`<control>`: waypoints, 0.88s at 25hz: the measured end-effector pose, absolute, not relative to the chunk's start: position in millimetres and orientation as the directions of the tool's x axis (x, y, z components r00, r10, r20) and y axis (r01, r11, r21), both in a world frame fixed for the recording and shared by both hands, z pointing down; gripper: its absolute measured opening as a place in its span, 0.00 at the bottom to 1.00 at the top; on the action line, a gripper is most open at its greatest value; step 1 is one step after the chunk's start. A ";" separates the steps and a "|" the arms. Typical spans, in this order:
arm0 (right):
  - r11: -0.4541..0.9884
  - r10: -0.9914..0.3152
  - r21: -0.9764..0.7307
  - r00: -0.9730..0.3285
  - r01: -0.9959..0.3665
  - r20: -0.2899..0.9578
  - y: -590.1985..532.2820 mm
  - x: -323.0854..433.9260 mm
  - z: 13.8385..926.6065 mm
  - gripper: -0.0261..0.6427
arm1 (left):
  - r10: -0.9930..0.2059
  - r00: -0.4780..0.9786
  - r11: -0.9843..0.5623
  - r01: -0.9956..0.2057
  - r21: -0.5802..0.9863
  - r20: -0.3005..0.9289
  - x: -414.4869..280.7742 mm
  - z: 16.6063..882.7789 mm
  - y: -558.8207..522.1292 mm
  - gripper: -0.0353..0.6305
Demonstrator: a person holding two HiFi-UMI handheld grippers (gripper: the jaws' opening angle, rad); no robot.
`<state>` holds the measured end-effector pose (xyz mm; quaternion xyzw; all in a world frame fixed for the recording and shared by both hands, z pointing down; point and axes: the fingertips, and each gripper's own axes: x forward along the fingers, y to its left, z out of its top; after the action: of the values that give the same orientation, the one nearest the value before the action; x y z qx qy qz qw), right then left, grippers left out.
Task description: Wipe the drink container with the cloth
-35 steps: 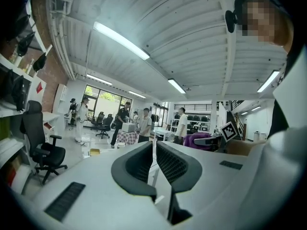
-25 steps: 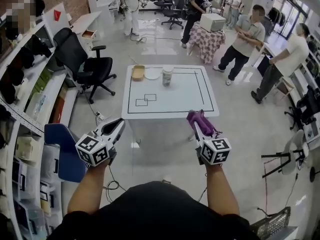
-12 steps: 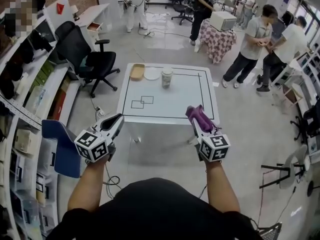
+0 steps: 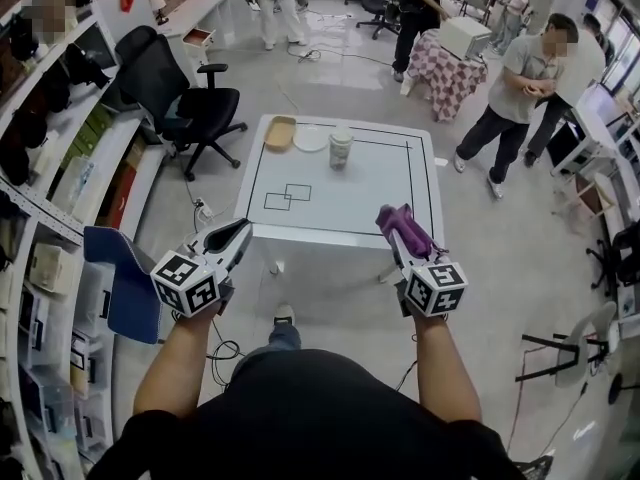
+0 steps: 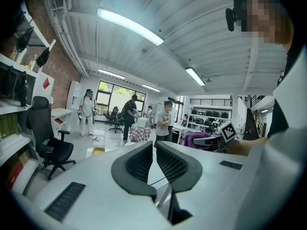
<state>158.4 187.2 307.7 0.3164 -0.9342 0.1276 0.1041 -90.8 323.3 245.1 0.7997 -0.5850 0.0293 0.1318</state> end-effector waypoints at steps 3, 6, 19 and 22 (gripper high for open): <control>0.767 -0.563 -0.174 -0.778 -0.617 0.278 176.5 148.6 308.1 0.14 | -0.928 0.314 -0.278 -0.942 0.188 0.199 -103.0 250.2 310.9 0.12; 0.763 -0.569 -0.172 -0.774 -0.623 0.277 163.1 138.4 307.7 0.14 | -0.926 0.326 -0.288 -0.936 0.201 0.192 -115.2 255.9 291.8 0.12; 0.738 -0.587 -0.181 -0.750 -0.651 0.304 55.5 43.1 313.5 0.14 | -0.889 0.410 -0.362 -0.902 0.235 0.202 -208.7 277.6 156.0 0.12; 0.730 -0.587 -0.190 -0.745 -0.656 0.317 29.9 15.3 318.6 0.14 | -0.877 0.433 -0.381 -0.891 0.247 0.209 -235.3 284.7 120.9 0.12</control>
<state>15.3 29.9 318.6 0.3369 -0.9226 0.1463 0.1184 -235.3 120.9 284.7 0.8308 -0.5318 0.0216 0.1626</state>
